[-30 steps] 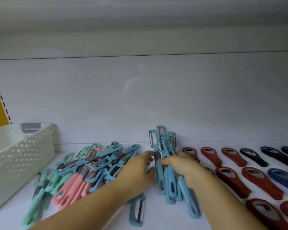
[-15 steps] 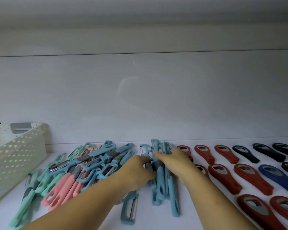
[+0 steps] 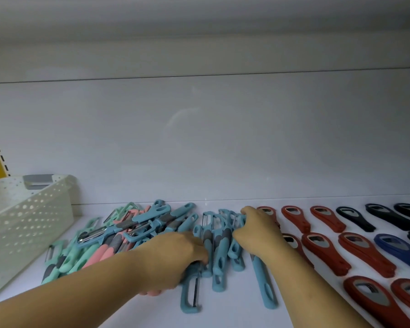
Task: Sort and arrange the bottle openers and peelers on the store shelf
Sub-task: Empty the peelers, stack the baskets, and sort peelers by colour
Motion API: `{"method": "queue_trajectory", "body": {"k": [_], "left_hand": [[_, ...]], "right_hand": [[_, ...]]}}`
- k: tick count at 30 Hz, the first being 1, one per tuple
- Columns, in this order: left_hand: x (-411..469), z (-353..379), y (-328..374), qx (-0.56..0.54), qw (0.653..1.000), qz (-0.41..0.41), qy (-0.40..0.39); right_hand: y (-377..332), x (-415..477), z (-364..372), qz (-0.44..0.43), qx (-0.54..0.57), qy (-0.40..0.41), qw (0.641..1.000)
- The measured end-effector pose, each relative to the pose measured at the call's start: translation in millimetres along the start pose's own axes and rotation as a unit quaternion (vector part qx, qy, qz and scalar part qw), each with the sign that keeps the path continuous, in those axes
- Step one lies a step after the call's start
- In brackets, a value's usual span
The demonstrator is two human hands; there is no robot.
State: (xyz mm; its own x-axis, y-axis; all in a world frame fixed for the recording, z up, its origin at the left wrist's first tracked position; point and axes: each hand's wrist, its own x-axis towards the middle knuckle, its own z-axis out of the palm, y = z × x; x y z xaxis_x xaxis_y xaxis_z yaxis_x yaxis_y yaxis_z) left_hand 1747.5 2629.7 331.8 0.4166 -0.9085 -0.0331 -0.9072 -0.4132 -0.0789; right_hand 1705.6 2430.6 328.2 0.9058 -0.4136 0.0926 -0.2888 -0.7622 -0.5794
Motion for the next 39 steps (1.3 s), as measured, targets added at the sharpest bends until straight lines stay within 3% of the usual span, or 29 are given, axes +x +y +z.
{"method": "queue_trajectory", "body": {"k": [2,8,15,17,19,21,22,24,26,29,33,39], "left_hand": [[2,4,-9,0.006,1.000,0.026,-0.004],[5,9,-15,0.168,0.968,0.178,0.047],[-6,-3,-8,0.119,0.950,0.235,0.167],[-10,-9,-1,0.105,0.958,0.180,0.196],[-16,-19,16,0.073,0.951,0.072,0.290],[-16,-37,36,-0.131,0.916,0.014,0.379],[-12,-45,42,-0.277,0.879,-0.021,0.388],[3,-62,48,-0.459,0.803,-0.111,0.363],[22,-65,46,-0.514,0.757,-0.230,0.332],[44,-41,38,-0.567,0.700,-0.372,0.225],[50,-11,32,-0.497,0.745,-0.422,0.140],[43,-12,32,-0.546,0.728,-0.403,0.094]], "right_hand": [[-1,-1,-1,-0.014,-0.034,0.024,0.999],[1,-2,-1,-0.022,-0.039,0.041,0.998],[-1,-6,-5,-0.010,-0.032,0.083,0.996],[-2,-6,-7,-0.005,-0.013,0.094,0.995],[-2,-5,-5,-0.008,-0.007,0.094,0.995],[-2,-3,-4,-0.005,-0.007,0.095,0.995],[-1,-3,-3,-0.004,-0.006,0.098,0.995],[-1,-2,-2,-0.007,0.005,0.104,0.995],[-1,-2,-1,-0.010,0.023,0.101,0.995],[-1,-3,2,-0.017,0.040,0.077,0.996],[-1,-3,5,-0.032,0.038,0.013,0.999],[1,-2,3,-0.009,0.048,-0.025,0.999]]}}
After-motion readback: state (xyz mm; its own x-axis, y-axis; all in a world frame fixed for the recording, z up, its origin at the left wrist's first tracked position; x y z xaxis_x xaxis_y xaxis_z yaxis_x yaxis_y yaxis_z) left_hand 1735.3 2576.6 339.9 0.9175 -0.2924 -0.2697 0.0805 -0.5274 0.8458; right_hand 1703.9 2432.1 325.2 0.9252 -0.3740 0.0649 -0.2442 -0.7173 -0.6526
